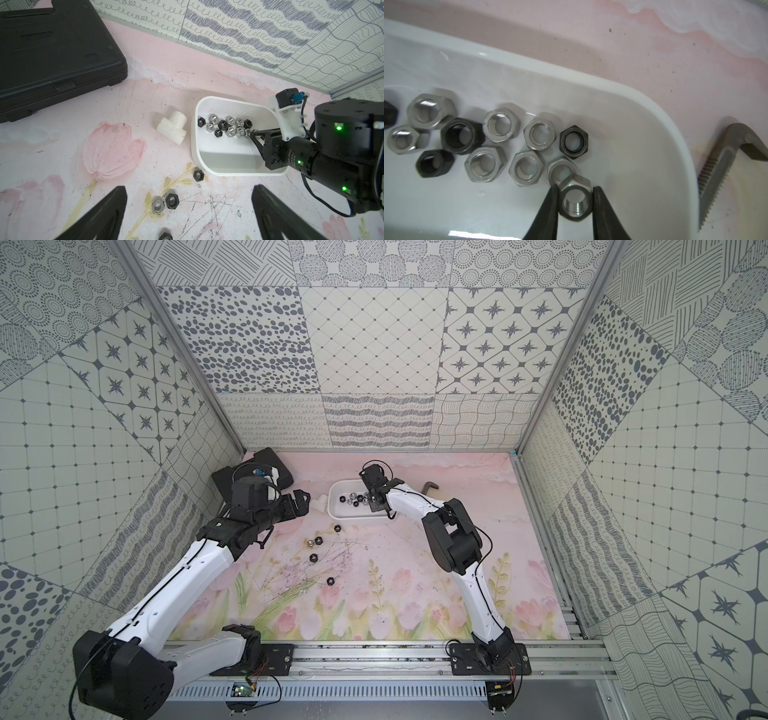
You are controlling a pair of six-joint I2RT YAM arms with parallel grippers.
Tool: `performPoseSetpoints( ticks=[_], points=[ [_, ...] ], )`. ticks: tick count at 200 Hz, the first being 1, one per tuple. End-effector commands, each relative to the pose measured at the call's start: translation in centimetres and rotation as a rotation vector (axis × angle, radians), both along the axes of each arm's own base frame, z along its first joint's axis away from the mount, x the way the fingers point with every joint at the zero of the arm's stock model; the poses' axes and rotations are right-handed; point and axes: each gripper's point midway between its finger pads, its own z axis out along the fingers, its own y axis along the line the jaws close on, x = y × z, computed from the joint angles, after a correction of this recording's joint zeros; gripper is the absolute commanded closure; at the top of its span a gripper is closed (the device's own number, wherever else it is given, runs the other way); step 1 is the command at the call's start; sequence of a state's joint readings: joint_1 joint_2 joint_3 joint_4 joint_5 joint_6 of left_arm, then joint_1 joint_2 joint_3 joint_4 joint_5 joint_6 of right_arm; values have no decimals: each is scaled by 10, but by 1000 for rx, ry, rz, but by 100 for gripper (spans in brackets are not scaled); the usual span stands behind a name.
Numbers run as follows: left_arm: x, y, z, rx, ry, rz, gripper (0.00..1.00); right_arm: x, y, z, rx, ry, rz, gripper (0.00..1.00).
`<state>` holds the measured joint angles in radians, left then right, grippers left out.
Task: Put the nuts on the desktop into the storage box
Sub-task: Place the nut in the storage box, then pick up the nut from the center of the board.
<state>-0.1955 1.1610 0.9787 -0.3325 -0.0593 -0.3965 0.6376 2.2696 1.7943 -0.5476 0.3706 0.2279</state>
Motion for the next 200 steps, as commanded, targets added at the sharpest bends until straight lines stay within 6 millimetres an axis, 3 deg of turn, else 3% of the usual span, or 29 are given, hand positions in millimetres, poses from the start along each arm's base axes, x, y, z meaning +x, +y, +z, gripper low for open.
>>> performPoseSetpoints(
  ticks=[1, 23, 62, 90, 122, 160, 200],
  points=[
    [0, 0, -4, 12, 7, -9, 1, 12, -7, 1, -45, -33, -25, 78],
    [1, -1, -4, 12, 8, -9, 1, 16, -8, -2, -69, -33, -19, 71],
    [1, -1, -5, 13, 11, -11, 1, 22, -5, -3, -88, -43, -8, 46],
    [1, 0, -5, 14, 11, -9, 1, 21, -1, 8, -64, -58, 3, 42],
    [2, -1, -7, 15, 17, -9, 1, 8, 16, 40, -6, -112, 66, 41],
    [1, 0, -6, 16, 14, -9, 1, -42, 48, 76, 174, -99, 198, 40],
    [1, -1, -6, 14, 17, -10, 1, -123, 75, 95, 348, -69, 321, 40]
  ],
)
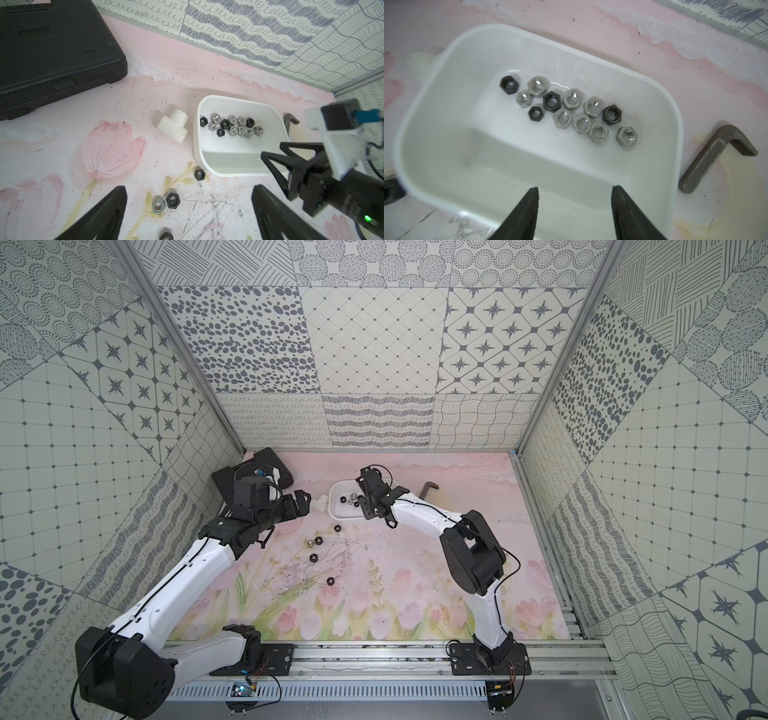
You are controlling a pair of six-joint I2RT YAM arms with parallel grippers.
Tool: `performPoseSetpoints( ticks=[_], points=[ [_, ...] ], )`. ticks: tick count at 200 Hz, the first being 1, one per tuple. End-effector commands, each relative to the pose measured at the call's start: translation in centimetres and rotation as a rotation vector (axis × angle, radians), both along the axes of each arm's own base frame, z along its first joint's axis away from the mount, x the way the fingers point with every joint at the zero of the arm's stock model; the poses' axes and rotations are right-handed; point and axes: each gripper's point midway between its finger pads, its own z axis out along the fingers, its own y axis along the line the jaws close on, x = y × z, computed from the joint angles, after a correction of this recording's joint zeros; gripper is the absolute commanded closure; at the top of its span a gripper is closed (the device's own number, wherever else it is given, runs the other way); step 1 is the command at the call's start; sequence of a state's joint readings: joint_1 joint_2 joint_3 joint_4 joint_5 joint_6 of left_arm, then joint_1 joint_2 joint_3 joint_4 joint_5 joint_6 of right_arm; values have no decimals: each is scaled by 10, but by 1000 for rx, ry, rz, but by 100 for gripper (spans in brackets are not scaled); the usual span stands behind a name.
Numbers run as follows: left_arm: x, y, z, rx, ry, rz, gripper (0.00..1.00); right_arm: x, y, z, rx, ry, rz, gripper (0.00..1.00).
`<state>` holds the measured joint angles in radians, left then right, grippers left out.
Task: Put the nuts on the desktop into the storage box
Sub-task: Pick up the nut from the center of the board.
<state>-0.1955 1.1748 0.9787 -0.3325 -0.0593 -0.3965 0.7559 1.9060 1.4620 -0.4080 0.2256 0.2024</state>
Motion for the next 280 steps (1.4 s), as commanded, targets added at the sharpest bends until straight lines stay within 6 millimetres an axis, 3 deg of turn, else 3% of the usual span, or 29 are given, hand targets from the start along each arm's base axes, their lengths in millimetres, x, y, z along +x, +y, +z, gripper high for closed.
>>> performPoseSetpoints(
  ticks=[1, 27, 52, 112, 160, 237, 262, 280],
  points=[
    [-1, -1, -2, 10, 4, -10, 1, -40, 34, 22, 164, 0, 106, 40],
    [-1, 0, -1, 10, 4, -9, 1, -98, 63, 3, 138, 69, 253, 40],
    [-2, 0, -1, 11, 3, -9, 1, -136, 84, -26, 112, 162, 315, 41],
    [-3, 1, -1, 13, 2, -6, 1, -183, 114, -68, 4, 233, 387, 43],
    [-3, 1, 0, 13, 0, -5, 1, -196, 119, -87, -64, 249, 401, 44],
    [-4, 1, 1, 14, -3, -5, 1, -198, 118, -108, -135, 264, 406, 48],
    [-3, 1, 1, 15, -5, -4, 1, -198, 121, -110, -142, 271, 408, 56],
    [-3, 1, 2, 15, -5, -6, 1, -198, 121, -109, -143, 269, 409, 69]
  ],
)
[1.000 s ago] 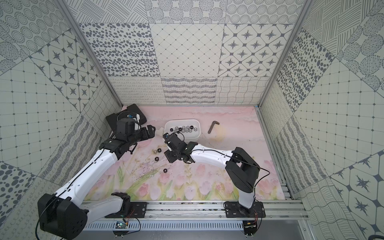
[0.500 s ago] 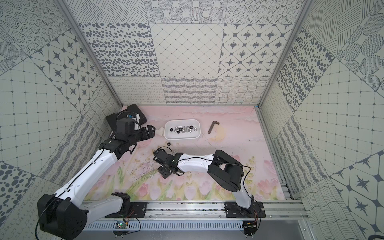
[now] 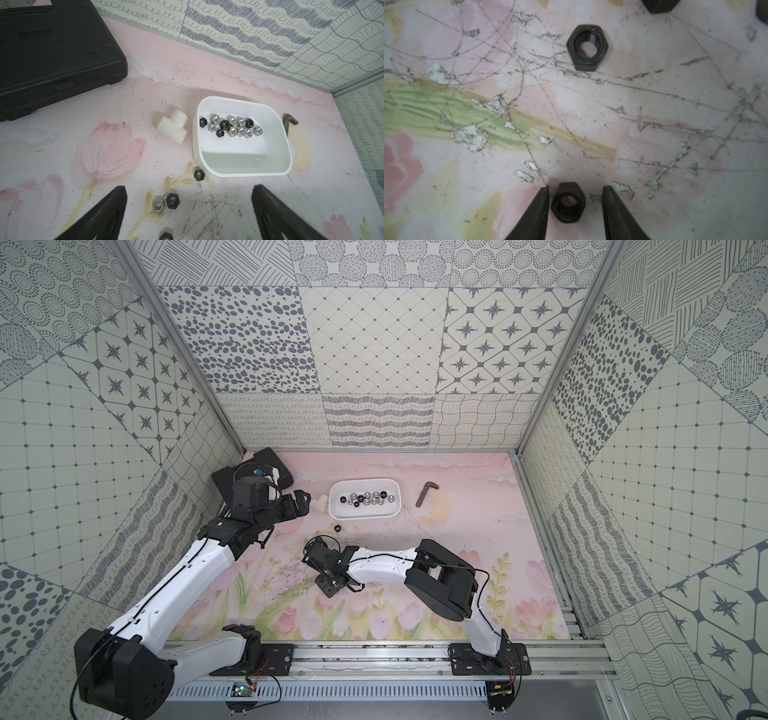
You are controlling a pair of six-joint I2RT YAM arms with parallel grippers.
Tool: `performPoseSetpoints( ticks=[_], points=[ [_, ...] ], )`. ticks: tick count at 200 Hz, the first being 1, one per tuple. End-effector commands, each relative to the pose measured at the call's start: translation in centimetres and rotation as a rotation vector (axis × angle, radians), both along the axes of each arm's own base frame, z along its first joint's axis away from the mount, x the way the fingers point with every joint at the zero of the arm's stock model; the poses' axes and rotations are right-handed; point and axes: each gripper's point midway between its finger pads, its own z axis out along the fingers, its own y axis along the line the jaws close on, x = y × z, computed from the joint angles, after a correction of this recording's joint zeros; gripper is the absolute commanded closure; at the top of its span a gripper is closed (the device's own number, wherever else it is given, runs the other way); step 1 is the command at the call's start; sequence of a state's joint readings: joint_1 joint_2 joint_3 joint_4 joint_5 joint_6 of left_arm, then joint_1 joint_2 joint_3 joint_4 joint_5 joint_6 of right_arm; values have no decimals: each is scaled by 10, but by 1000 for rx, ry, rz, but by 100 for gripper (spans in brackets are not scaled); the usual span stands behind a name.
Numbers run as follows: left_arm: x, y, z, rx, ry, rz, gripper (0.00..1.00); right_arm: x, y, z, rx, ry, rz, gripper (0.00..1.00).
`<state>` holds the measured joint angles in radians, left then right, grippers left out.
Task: Put the nuts on the desktop into the storage box
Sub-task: Pick up the nut from the center of the board, then place the nut in the storage box.
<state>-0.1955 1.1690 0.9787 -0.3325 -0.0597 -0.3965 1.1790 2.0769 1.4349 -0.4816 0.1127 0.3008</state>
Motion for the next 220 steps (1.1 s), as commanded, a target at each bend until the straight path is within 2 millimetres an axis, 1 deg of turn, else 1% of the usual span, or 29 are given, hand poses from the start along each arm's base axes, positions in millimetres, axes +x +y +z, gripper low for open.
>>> performPoseSetpoints(
  ticks=[1, 15, 39, 49, 69, 90, 102, 118, 135, 157, 174, 191, 220],
  points=[
    [-2, 0, 0, 15, 0, -7, 1, -2, 4, -4, -15, -2, 11, 70],
    [-2, 1, -1, 16, 2, -5, 1, -1, 3, 0, -10, -9, 10, 77],
    [-2, 1, -1, 16, 1, -5, 1, 3, 4, 13, 9, -36, 6, 79],
    [-2, 0, 0, 15, 0, -6, 1, 8, 5, 23, 29, -51, -1, 80],
    [-2, 0, 0, 16, -2, -7, 1, 24, 10, 50, 115, -84, -27, 80],
    [-2, 2, 0, 17, -1, -4, 1, 53, 8, 85, 269, -93, -98, 80],
    [-2, 1, 1, 17, -3, -6, 1, 78, -1, 103, 356, -92, -156, 80],
    [-2, 1, 1, 18, -4, -7, 1, 114, -18, 122, 418, -117, -232, 80],
    [-3, 1, 2, 19, -6, -5, 1, 153, -38, 133, 415, -167, -302, 80],
    [-4, 1, 4, 19, -10, -5, 1, 194, -64, 128, 379, -194, -365, 80],
    [-4, 2, 5, 18, -12, -3, 1, 221, -85, 114, 324, -203, -416, 81],
    [-4, 2, 5, 17, -12, -3, 1, 239, -97, 101, 274, -211, -437, 81],
    [-5, 1, 5, 17, -11, -5, 1, 260, -105, 80, 211, -222, -460, 81]
  ],
)
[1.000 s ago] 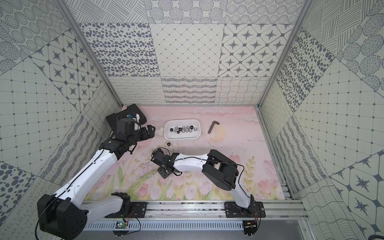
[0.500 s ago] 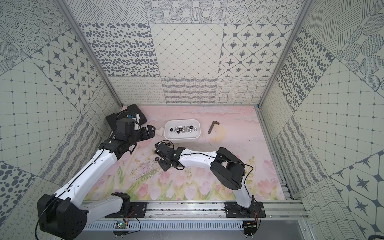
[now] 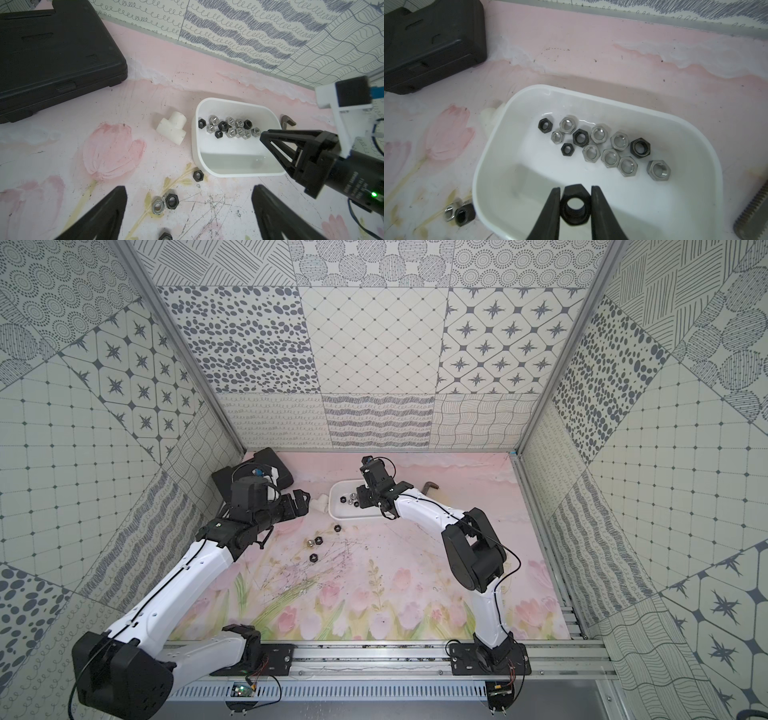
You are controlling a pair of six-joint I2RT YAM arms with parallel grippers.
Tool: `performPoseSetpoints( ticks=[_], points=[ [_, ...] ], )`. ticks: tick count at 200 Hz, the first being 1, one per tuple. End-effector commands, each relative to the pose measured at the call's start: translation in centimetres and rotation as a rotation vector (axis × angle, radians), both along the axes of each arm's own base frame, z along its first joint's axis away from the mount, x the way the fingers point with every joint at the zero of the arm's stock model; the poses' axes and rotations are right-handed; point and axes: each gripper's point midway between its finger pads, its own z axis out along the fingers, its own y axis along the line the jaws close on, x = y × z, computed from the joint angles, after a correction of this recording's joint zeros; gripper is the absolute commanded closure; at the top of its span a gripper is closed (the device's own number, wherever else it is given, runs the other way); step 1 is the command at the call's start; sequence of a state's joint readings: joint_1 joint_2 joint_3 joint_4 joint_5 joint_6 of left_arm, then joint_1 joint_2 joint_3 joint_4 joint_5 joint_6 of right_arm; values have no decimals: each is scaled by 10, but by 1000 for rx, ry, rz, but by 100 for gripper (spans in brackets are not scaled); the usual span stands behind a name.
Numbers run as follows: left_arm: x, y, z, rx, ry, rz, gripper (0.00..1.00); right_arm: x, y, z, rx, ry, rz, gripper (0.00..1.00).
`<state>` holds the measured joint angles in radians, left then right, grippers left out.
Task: Put the nuts on the desktop into the storage box
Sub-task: Place the nut in the storage box.
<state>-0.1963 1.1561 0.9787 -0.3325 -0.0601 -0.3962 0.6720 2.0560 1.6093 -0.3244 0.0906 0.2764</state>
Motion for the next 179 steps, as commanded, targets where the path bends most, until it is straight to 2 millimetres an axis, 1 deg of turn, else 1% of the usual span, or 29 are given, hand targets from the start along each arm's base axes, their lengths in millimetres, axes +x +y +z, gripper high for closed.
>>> performPoseSetpoints(
  ticks=[1, 23, 37, 78, 95, 132, 160, 179],
  points=[
    [-3, 1, 0, 18, 3, -4, 1, 11, -4, -20, -75, 5, 1, 81],
    [-4, 2, 2, 18, 0, -4, 1, 23, -6, -37, -112, 20, -4, 81],
    [-4, 2, 1, 19, 2, -3, 1, 27, -4, -46, -130, 29, 0, 81],
    [-6, 2, 3, 19, 0, -3, 1, 35, 0, -62, -154, 40, 1, 81],
    [-5, 3, 2, 21, 1, 0, 1, 38, 1, -65, -161, 36, 0, 81],
    [-5, 2, 1, 22, 2, -2, 1, 47, 4, -63, -174, 18, 0, 80],
    [-5, 2, 1, 22, 3, -2, 1, 52, 4, -69, -194, 22, 0, 78],
    [-5, 4, 1, 27, 4, 2, 1, 55, 3, -72, -198, 31, 0, 75]
  ],
)
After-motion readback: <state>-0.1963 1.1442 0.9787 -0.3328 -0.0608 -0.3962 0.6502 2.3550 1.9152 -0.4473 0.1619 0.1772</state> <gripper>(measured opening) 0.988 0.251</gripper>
